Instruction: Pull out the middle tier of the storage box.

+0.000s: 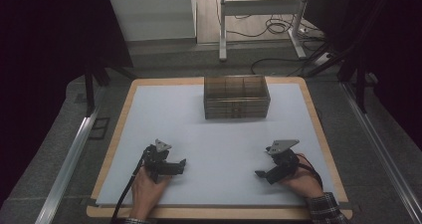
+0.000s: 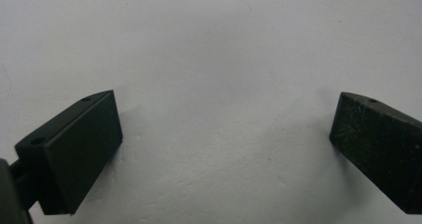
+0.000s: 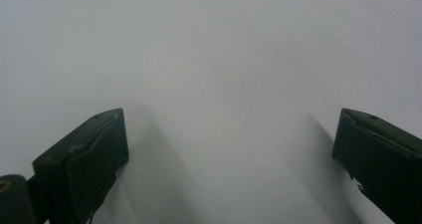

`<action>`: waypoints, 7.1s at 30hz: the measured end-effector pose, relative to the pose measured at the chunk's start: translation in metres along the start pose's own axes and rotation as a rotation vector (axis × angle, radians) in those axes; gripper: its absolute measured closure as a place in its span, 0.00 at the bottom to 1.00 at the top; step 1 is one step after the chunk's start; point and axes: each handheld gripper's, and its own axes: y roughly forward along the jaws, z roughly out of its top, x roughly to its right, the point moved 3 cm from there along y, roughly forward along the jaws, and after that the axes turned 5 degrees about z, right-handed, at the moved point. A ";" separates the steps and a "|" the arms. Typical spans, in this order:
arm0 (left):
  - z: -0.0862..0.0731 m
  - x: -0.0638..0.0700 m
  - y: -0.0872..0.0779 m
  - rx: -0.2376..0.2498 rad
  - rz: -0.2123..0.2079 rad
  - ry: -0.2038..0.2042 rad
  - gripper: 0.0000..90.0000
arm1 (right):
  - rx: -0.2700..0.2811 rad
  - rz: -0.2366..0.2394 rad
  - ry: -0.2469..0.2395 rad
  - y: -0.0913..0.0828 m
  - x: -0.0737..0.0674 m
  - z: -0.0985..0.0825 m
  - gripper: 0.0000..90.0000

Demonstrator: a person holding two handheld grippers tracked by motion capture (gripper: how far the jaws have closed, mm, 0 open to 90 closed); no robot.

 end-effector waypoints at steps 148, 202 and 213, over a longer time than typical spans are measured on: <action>0.000 0.000 0.000 -0.003 0.001 0.003 0.00 | -0.255 -0.828 -0.778 0.071 0.039 0.101 0.75; 0.000 0.000 0.000 -0.003 0.001 0.004 0.00 | -0.256 -0.873 -0.892 0.082 0.031 0.103 0.88; 0.000 0.000 0.000 -0.003 0.001 0.004 0.00 | -0.240 -0.860 -0.901 0.077 0.020 0.097 0.88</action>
